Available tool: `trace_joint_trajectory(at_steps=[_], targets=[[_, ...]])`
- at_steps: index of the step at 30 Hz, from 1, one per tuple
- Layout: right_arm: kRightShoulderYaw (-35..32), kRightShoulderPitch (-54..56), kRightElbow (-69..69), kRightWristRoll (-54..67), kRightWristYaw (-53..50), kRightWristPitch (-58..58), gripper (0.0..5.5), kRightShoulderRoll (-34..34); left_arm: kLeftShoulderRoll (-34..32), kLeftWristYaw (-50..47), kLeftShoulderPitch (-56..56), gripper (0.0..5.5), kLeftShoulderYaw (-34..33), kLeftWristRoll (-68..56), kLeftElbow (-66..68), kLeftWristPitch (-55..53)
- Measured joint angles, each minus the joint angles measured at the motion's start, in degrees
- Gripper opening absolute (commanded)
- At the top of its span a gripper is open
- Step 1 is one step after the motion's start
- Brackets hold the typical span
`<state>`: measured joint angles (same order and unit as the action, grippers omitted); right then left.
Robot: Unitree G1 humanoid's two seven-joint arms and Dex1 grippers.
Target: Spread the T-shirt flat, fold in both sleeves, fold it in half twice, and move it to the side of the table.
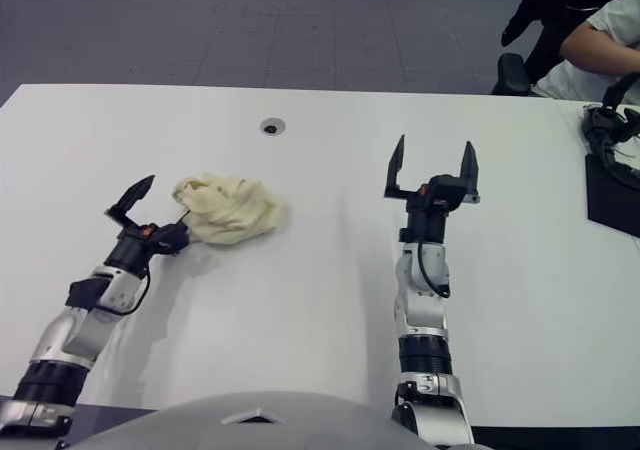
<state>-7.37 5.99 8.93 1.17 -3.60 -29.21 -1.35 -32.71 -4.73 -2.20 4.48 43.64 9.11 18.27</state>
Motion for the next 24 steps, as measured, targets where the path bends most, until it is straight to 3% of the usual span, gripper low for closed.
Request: trace_joint_trajectory(at_steps=[8, 14, 22, 24], targets=[[-0.6, 0.1, -0.3, -0.2, 0.0, 0.2, 5.4, -1.0, 2.0, 3.6, -6.4, 5.39, 9.0, -1.3, -11.8, 3.0], [-2.1, -0.2, -2.4, -1.8, 2.4, 1.2, 5.4, -7.0, 5.1, 7.7, -13.5, 5.39, 15.4, -0.6, -22.1, 0.2], [-4.0, -1.6, -3.4, 0.3, 8.4, 1.3, 5.4, -14.0, 7.4, 7.8, -10.5, 5.39, 20.8, 3.4, -21.1, -0.6], [-3.0, -1.9, -4.3, 4.4, 14.6, 3.1, 5.4, -16.1, 7.2, 8.9, -11.0, 5.39, 20.9, 1.6, -22.2, -0.5]])
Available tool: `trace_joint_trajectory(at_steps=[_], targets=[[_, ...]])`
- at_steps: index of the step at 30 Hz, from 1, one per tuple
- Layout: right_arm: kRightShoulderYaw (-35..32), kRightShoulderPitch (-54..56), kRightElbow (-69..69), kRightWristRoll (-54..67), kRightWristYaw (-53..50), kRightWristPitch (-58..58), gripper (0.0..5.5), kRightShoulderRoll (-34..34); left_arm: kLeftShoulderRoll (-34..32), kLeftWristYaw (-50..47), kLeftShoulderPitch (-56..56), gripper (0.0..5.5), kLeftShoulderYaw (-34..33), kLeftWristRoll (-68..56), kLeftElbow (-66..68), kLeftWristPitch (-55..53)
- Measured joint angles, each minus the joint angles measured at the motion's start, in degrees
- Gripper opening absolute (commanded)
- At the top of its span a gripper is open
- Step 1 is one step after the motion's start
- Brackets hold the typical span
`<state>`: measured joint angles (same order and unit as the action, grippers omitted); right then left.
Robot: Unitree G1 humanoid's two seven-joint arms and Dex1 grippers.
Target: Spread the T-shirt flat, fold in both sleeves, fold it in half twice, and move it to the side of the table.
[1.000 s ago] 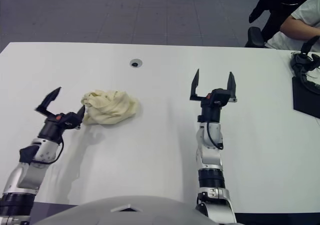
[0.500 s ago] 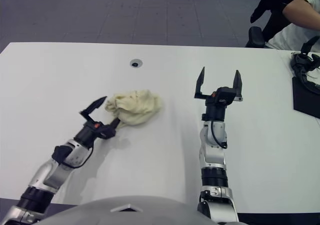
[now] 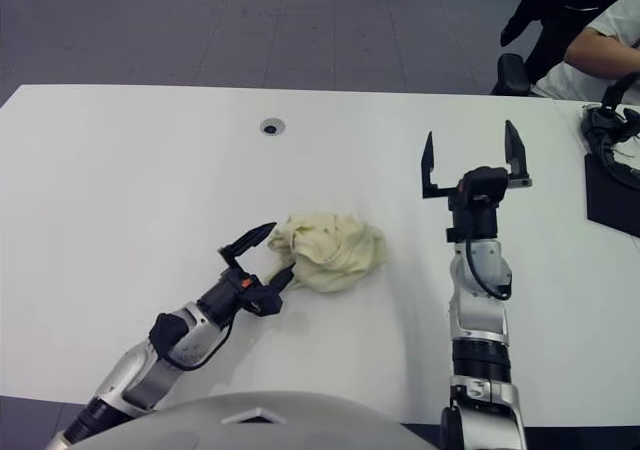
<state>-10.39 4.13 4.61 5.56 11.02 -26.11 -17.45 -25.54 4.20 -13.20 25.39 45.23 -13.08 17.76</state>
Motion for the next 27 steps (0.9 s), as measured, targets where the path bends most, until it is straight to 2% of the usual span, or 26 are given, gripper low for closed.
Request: trace_joint_trajectory(at_steps=[3, 8, 14, 19, 23, 27], targets=[[2.3, -1.9, -4.5, 7.4, 11.1, 3.3, 5.4, -4.0, -0.7, 5.5, -4.4, 5.39, -0.6, -5.9, -5.2, -1.5], [1.9, -1.6, -7.9, 22.7, 30.1, 10.4, 5.4, -12.0, -3.2, 13.3, -9.5, 5.39, -3.7, -14.9, -14.5, -4.5], [2.7, -1.2, -5.1, 30.5, 51.9, 19.8, 5.4, -20.2, -6.3, 18.7, -9.0, 5.39, -10.1, -23.1, -18.7, -6.0], [8.7, 3.5, -0.5, 26.6, 63.8, 23.3, 5.4, -23.9, -8.0, 21.0, -6.0, 5.39, -14.1, -26.7, -17.4, -6.2], [15.0, 13.0, 8.0, 14.7, 65.5, 16.6, 5.4, -23.0, -11.2, 27.3, -5.8, 5.39, -20.2, -41.4, -17.0, -5.1], [19.5, 17.9, 14.1, 6.2, 64.8, 8.0, 4.8, -20.5, -11.1, 27.2, -1.5, 5.4, -28.4, -51.0, -14.7, -5.8]])
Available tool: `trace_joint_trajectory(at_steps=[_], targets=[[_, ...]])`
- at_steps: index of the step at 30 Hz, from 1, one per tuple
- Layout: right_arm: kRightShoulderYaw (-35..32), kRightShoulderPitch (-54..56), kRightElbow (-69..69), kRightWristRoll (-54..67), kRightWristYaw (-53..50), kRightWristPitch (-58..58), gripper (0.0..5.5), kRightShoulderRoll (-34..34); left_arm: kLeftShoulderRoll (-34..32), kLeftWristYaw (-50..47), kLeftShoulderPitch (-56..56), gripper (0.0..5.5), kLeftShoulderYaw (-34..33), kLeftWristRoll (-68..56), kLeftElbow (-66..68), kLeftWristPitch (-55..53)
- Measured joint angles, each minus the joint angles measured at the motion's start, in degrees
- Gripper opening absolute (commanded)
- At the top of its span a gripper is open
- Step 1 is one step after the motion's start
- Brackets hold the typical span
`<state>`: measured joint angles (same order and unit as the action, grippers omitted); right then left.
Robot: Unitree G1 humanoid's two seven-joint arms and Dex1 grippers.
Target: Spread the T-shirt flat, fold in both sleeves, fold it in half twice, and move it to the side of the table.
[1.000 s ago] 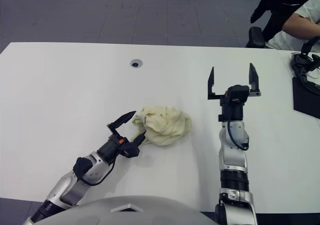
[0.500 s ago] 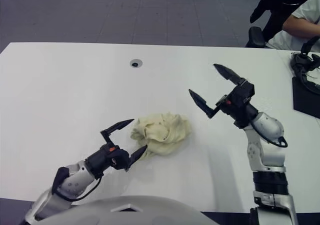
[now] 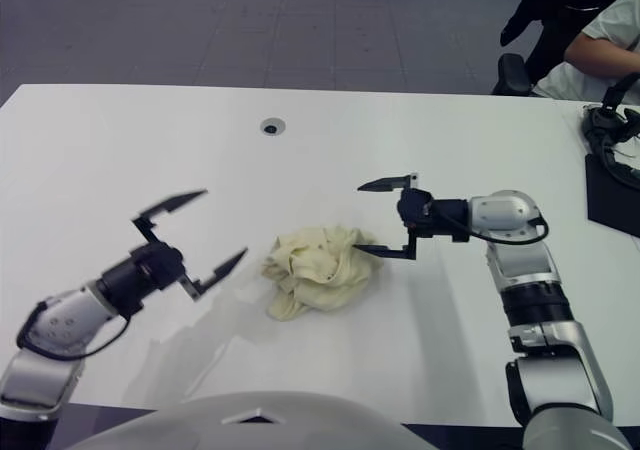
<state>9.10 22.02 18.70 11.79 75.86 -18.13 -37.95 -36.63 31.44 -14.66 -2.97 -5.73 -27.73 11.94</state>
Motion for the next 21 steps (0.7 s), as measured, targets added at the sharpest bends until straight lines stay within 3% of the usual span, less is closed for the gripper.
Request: trace_joint_trajectory(at_steps=[6, 21], targets=[[4.3, 2.8, 4.7, -8.3, -1.0, -9.0, 3.74, 0.6, 2.5, -2.5, 3.5, 5.4, -2.5, -2.3, 2.3, -2.0], [5.5, 1.9, -0.3, -8.3, 2.7, -7.0, 1.19, -3.9, 4.9, -2.9, 3.0, 5.4, -2.2, -0.7, 2.4, -2.2]])
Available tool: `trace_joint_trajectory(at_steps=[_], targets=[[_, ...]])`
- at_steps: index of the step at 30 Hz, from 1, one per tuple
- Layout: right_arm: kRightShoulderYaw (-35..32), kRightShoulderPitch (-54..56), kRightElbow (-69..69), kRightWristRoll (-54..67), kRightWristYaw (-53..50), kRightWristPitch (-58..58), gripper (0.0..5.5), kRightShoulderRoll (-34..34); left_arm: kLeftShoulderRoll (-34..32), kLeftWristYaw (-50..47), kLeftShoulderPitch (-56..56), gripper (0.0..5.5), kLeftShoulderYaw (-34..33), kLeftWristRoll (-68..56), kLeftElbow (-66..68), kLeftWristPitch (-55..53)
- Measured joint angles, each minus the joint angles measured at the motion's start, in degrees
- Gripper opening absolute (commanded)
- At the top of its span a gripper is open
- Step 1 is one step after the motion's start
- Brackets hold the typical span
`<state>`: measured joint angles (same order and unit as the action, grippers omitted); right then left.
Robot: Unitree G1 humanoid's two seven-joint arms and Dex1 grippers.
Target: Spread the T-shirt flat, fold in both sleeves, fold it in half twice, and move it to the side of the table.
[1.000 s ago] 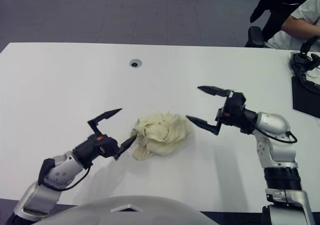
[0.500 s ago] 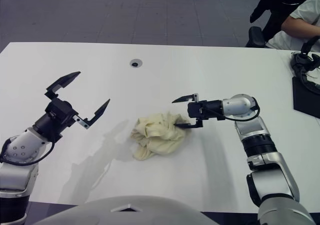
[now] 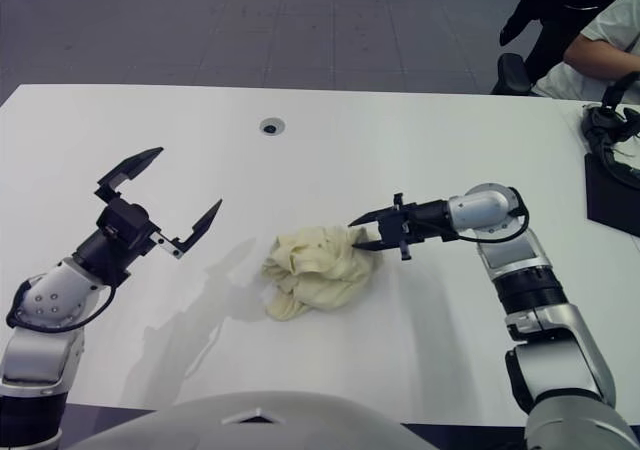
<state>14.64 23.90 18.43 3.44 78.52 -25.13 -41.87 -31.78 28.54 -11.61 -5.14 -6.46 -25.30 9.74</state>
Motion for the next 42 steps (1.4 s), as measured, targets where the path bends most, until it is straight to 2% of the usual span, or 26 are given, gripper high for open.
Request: trace_joint_trajectory(at_steps=[8, 17, 26, 31, 35, 42], targets=[[1.4, -2.1, -0.6, -2.3, -0.1, 1.1, 0.01, -2.4, 0.9, 0.0, -0.1, 5.4, 0.0, 0.3, 0.4, 0.0], [-0.9, -1.8, -5.0, 3.2, -0.1, 3.5, 0.01, -2.4, 1.6, 0.0, -0.1, 5.4, 0.3, 0.7, 1.6, 0.0], [-11.9, 0.4, -14.6, 17.4, -1.9, 11.3, 0.01, -3.0, 2.5, 2.7, 1.0, 5.4, 1.8, -4.3, 1.7, 0.2], [-16.0, 0.4, -18.8, 22.9, -2.2, 14.8, 0.01, -3.4, 3.2, 7.9, 1.2, 5.4, 5.5, -8.1, 1.4, 0.2], [-17.2, -0.6, -20.3, 23.5, -2.2, 15.9, 0.01, -3.9, 2.9, 11.9, 1.9, 5.4, 9.7, -6.6, 2.5, 1.2], [-18.8, -1.6, -23.4, 27.1, -1.0, 18.6, 0.01, -4.1, 4.1, 13.1, 12.0, 5.4, 13.7, -2.1, 12.1, 1.5]])
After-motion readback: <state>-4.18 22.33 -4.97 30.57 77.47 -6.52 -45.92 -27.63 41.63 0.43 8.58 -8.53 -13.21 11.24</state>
